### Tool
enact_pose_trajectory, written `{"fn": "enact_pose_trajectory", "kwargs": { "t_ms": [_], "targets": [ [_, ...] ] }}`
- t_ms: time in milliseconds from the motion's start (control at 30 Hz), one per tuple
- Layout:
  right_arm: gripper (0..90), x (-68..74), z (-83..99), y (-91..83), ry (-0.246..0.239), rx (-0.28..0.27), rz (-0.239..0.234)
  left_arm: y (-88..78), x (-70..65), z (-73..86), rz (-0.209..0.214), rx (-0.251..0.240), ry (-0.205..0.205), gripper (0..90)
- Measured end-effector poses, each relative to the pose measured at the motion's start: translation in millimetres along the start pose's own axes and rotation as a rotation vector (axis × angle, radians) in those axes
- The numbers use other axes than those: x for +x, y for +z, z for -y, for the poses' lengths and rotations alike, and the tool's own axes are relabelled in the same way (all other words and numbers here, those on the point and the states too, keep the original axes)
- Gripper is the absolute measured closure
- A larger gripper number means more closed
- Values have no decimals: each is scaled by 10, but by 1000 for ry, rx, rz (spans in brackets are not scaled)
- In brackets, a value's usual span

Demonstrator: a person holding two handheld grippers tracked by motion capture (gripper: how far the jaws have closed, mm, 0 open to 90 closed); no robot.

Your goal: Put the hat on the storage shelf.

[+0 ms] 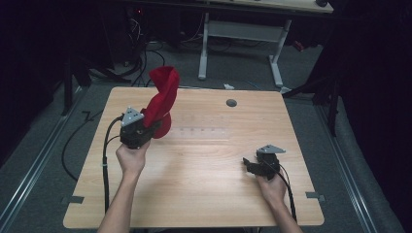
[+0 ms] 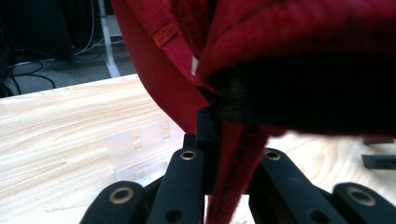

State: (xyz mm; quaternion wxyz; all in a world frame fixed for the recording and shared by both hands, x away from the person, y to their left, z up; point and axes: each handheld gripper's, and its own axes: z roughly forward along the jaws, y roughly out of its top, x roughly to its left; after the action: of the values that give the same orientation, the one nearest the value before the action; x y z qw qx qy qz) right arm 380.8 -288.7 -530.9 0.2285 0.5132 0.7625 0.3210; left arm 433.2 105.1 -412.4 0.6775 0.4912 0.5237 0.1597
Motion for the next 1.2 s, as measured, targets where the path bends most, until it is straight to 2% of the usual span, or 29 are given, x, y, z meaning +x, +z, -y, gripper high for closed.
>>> {"fn": "enact_pose_trajectory", "kwargs": {
  "t_ms": [267, 467, 633, 767, 1200],
  "targets": [
    [354, 1, 1, 0, 0, 0, 1, 132, 141, -3, -36, -45, -13, 856],
    [354, 1, 1, 0, 0, -1, 1, 206, 237, 8, -67, -50, -17, 857],
    [354, 2, 1, -1, 1, -1, 0, 280, 325, 44, -107, -52, 0, 856],
    [354, 4, 0, 0, 2, 0, 2, 309, 342, 72, -127, -54, 25, 856],
    [353, 7, 0, 0, 3, 0, 3, 432, 386, 209, -157, -26, 44, 855]
  ]
}}
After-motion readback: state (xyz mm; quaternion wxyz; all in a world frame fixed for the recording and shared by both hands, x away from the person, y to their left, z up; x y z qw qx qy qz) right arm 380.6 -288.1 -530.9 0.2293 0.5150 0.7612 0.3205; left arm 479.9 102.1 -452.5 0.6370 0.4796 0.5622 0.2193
